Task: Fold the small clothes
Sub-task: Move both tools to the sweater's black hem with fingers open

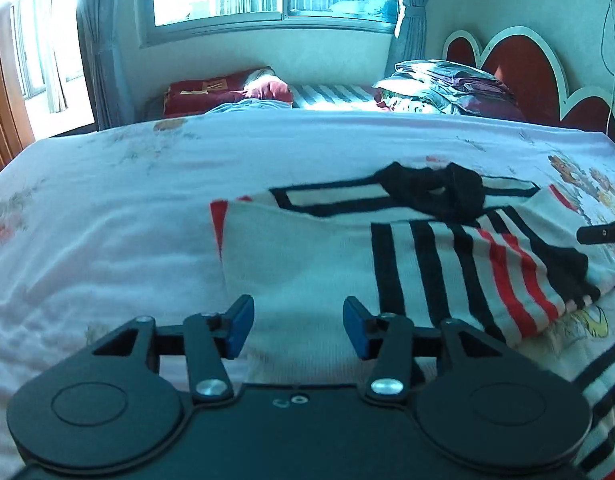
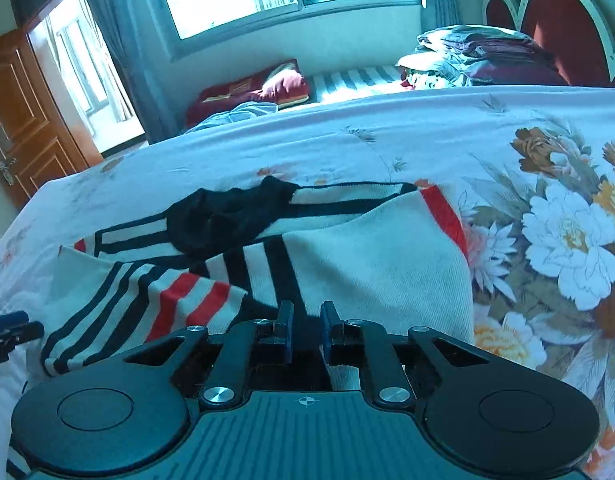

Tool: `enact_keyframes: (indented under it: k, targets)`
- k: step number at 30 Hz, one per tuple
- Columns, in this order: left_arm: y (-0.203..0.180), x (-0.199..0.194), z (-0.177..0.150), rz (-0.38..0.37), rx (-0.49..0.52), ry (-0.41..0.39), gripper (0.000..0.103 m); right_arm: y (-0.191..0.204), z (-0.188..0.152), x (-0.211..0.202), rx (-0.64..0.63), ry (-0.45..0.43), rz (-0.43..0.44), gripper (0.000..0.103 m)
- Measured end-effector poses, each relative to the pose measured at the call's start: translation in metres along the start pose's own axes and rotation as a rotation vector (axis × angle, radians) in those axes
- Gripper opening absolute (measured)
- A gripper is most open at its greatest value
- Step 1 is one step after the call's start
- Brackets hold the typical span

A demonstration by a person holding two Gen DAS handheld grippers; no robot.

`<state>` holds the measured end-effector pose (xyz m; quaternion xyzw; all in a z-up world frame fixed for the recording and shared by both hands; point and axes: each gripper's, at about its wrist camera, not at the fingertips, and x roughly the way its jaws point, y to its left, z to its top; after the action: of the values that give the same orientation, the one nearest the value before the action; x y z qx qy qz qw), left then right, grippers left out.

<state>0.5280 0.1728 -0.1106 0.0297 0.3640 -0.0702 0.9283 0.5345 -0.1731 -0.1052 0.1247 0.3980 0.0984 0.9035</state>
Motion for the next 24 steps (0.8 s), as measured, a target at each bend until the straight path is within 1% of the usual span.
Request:
enact_keyframes:
  k: [2, 3, 4, 5, 6, 7, 8, 9, 10, 11, 12, 13, 14, 15, 16, 18, 20, 22, 24]
  targets:
    - [0.008, 0.023, 0.02, -0.024, -0.011, -0.009, 0.049, 0.002, 0.006, 0.01, -0.008, 0.008, 0.008, 0.014]
    - [0.011, 0.035, 0.029, -0.03, -0.003, -0.007, 0.048, 0.002, 0.007, 0.018, -0.015, 0.019, -0.011, 0.014]
    - [0.013, 0.05, 0.035, -0.032, 0.019, 0.008, 0.048, -0.001, 0.006, 0.027, -0.016, 0.038, -0.052, 0.014]
    - [0.015, 0.067, 0.04, -0.023, 0.045, 0.041, 0.048, -0.005, 0.005, 0.036, -0.009, 0.059, -0.117, 0.013]
    - [0.02, 0.087, 0.043, -0.007, 0.063, 0.096, 0.054, -0.014, 0.002, 0.044, 0.013, 0.073, -0.197, 0.013]
    - [0.027, 0.096, 0.045, -0.022, 0.044, 0.11, 0.059, -0.024, 0.001, 0.043, 0.059, 0.045, -0.18, 0.012]
    - [0.035, 0.099, 0.048, -0.04, 0.009, 0.104, 0.062, -0.029, 0.001, 0.042, 0.098, 0.04, -0.175, 0.012]
    - [0.037, 0.1, 0.049, -0.054, 0.007, 0.11, 0.062, -0.032, 0.001, 0.04, 0.125, 0.035, -0.178, 0.012]
    - [0.035, 0.099, 0.048, -0.054, 0.029, 0.105, 0.062, -0.031, 0.002, 0.038, 0.134, 0.03, -0.19, 0.013]
    - [0.032, 0.093, 0.046, -0.038, 0.042, 0.094, 0.059, -0.027, 0.003, 0.035, 0.135, 0.02, -0.219, 0.013]
    - [0.027, 0.085, 0.046, -0.034, 0.046, 0.079, 0.052, -0.022, 0.004, 0.031, 0.136, 0.001, -0.259, 0.015]
    - [0.02, 0.076, 0.046, -0.058, 0.046, 0.056, 0.052, -0.014, 0.006, 0.026, 0.135, -0.022, -0.29, 0.026]
    - [0.011, 0.068, 0.047, -0.096, 0.032, 0.037, 0.053, -0.007, 0.006, 0.023, 0.141, -0.039, -0.311, 0.048]
    - [0.0, 0.064, 0.047, -0.137, 0.023, 0.039, 0.054, 0.005, 0.006, 0.022, 0.148, -0.051, -0.328, 0.057]
    - [-0.014, 0.061, 0.046, -0.162, 0.031, 0.047, 0.055, 0.018, 0.007, 0.024, 0.145, -0.058, -0.324, 0.059]
    - [-0.046, 0.062, 0.044, -0.183, 0.076, 0.05, 0.058, 0.046, 0.007, 0.031, 0.134, -0.059, -0.284, 0.059]
    - [-0.067, 0.07, 0.042, -0.196, 0.098, 0.079, 0.058, 0.074, 0.006, 0.042, 0.094, -0.026, -0.223, 0.038]
    - [-0.077, 0.077, 0.039, -0.211, 0.098, 0.093, 0.058, 0.091, 0.001, 0.053, 0.055, -0.003, -0.206, 0.037]
    - [-0.078, 0.084, 0.034, -0.194, 0.107, 0.105, 0.062, 0.095, -0.006, 0.063, 0.047, 0.035, -0.193, 0.038]
